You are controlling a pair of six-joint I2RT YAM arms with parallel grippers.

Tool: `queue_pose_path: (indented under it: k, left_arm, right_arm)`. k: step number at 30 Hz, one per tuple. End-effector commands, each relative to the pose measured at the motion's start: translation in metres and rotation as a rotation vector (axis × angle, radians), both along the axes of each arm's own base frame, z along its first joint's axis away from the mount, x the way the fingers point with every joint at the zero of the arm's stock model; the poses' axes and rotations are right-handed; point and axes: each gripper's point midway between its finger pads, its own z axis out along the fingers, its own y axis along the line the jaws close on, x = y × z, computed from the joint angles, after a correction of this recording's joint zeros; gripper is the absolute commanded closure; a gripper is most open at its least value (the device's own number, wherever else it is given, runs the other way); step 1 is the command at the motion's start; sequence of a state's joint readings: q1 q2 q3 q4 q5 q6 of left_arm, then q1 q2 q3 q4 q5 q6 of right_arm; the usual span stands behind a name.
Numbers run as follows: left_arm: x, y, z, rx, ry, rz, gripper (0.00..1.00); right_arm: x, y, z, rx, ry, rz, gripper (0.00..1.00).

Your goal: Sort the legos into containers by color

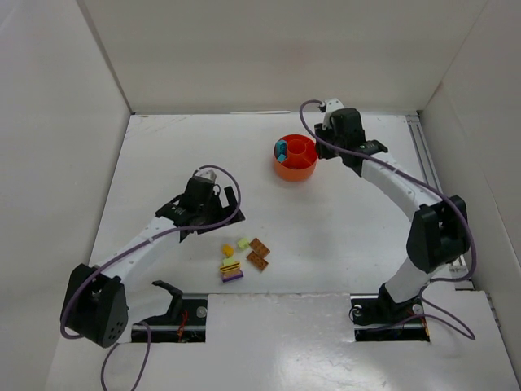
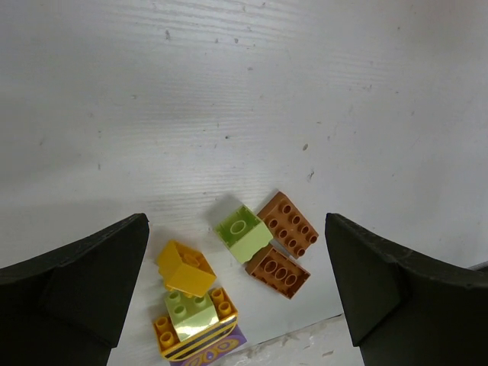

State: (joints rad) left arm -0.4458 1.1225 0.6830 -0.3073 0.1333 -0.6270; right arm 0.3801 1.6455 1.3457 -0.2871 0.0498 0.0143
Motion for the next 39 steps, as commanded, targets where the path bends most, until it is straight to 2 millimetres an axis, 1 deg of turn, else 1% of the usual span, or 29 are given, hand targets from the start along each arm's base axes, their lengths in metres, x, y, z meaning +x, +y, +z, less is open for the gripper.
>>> queue_pose_path:
  k: [1, 3, 4, 5, 7, 8, 11, 12, 13, 14, 15, 16, 17, 19, 21, 23, 24, 25, 27, 29, 30, 31, 32, 33, 34, 35, 36, 37, 39]
  left_arm:
    - [0.015, -0.019, 0.019, -0.012, -0.07, -0.086, 0.0]
    - [0.018, -0.021, 0.018, -0.003, -0.068, -0.094, 0.02]
    - [0.021, -0.022, 0.02, 0.0, -0.075, -0.101, 0.02]
    - [0.02, -0.021, 0.019, 0.004, -0.067, -0.101, 0.03]
    - [0.021, -0.021, 0.02, 0.006, -0.079, -0.109, 0.03]
    - [0.021, -0.021, 0.02, 0.011, -0.083, -0.116, 0.03]
    - [0.023, -0.022, 0.021, 0.007, -0.091, -0.116, 0.03]
    - [0.021, -0.024, 0.018, 0.011, -0.083, -0.125, 0.03]
    - [0.02, -0.025, 0.019, 0.009, -0.084, -0.138, 0.03]
    - [0.02, -0.025, 0.016, 0.013, -0.075, -0.138, 0.03]
    - [0.02, -0.025, 0.016, 0.013, -0.075, -0.138, 0.03]
    - [0.018, -0.028, 0.012, 0.018, -0.064, -0.148, 0.03]
    - [0.018, -0.028, 0.012, 0.018, -0.064, -0.148, 0.03]
    - [0.013, -0.031, 0.008, 0.029, -0.051, -0.175, 0.03]
    - [0.013, -0.031, 0.008, 0.03, -0.051, -0.175, 0.03]
    - [0.009, -0.036, 0.008, 0.029, -0.051, -0.195, 0.03]
    - [0.009, -0.036, 0.008, 0.029, -0.051, -0.195, 0.03]
    - [0.008, -0.038, 0.008, 0.035, -0.054, -0.2, 0.03]
    - [0.007, -0.039, 0.007, 0.042, -0.058, -0.205, 0.03]
    - [0.006, -0.04, 0.007, 0.05, -0.062, -0.208, 0.04]
    - [0.003, -0.043, 0.007, 0.049, -0.062, -0.221, 0.07]
    - [0.0, -0.044, 0.006, 0.059, -0.059, -0.24, 0.07]
    - [-0.003, -0.047, 0.006, 0.059, -0.059, -0.253, 0.09]
    - [-0.007, -0.052, 0.005, 0.067, -0.064, -0.272, 0.11]
    - [-0.011, -0.052, 0.003, 0.085, -0.061, -0.278, 0.13]
    - [-0.013, -0.055, 0.003, 0.095, -0.067, -0.288, 0.14]
    - [-0.017, -0.056, 0.002, 0.106, -0.063, -0.298, 0.17]
    - [-0.019, -0.058, -0.003, 0.13, -0.062, -0.309, 0.2]
    - [-0.02, -0.053, -0.01, 0.16, -0.029, -0.293, 0.25]
  right_arm:
    - [0.023, 0.015, 0.019, 0.021, -0.05, 0.067, 0.89]
    - [0.032, 0.017, 0.017, 0.032, -0.043, 0.076, 0.89]
    - [0.035, 0.02, 0.007, 0.032, -0.023, 0.086, 0.89]
    - [0.043, 0.019, 0.012, 0.042, -0.039, 0.083, 0.88]
    - [0.047, 0.024, 0.009, 0.058, -0.028, 0.093, 0.88]
    - [0.05, 0.026, 0.003, 0.066, -0.014, 0.085, 0.88]
    - [0.057, 0.028, 0.003, 0.083, -0.02, 0.066, 0.85]
    - [0.059, 0.022, 0.003, 0.085, -0.02, 0.043, 0.8]
    - [0.062, 0.023, 0.0, 0.085, -0.02, 0.042, 0.78]
    - [0.062, 0.023, 0.0, 0.085, -0.02, 0.042, 0.76]
    - [0.062, 0.025, -0.006, 0.086, -0.006, 0.05, 0.76]
    - [0.063, 0.025, -0.003, 0.089, -0.015, 0.05, 0.73]
    - [0.064, 0.025, -0.007, 0.086, -0.006, 0.05, 0.68]
    - [0.062, 0.027, -0.009, 0.088, 0.005, 0.058, 0.64]
    - [0.062, 0.027, -0.009, 0.096, 0.008, 0.053, 0.56]
    - [0.062, 0.027, -0.009, 0.096, 0.008, 0.053, 0.53]
    - [0.062, 0.027, -0.009, 0.096, 0.008, 0.053, 0.48]
    - [0.06, 0.028, -0.004, 0.104, 0.001, 0.063, 0.46]
    - [0.06, 0.028, -0.004, 0.104, 0.001, 0.063, 0.45]
    - [0.055, 0.027, 0.002, 0.114, -0.005, 0.058, 0.45]
    - [0.055, 0.027, 0.01, 0.12, -0.024, 0.059, 0.45]
    - [0.052, 0.026, 0.01, 0.12, -0.022, 0.059, 0.45]
    - [0.045, 0.023, 0.016, 0.122, -0.029, 0.06, 0.45]
    - [0.043, 0.022, 0.021, 0.118, -0.047, 0.066, 0.45]
    - [0.04, 0.019, 0.024, 0.114, -0.054, 0.057, 0.45]
    - [0.036, 0.017, 0.025, 0.104, -0.06, 0.064, 0.45]
    - [0.025, 0.013, 0.026, 0.089, -0.056, 0.072, 0.45]
    - [0.019, 0.01, 0.022, 0.084, -0.04, 0.071, 0.45]
    - [0.005, 0.004, 0.019, 0.064, -0.038, 0.082, 0.45]
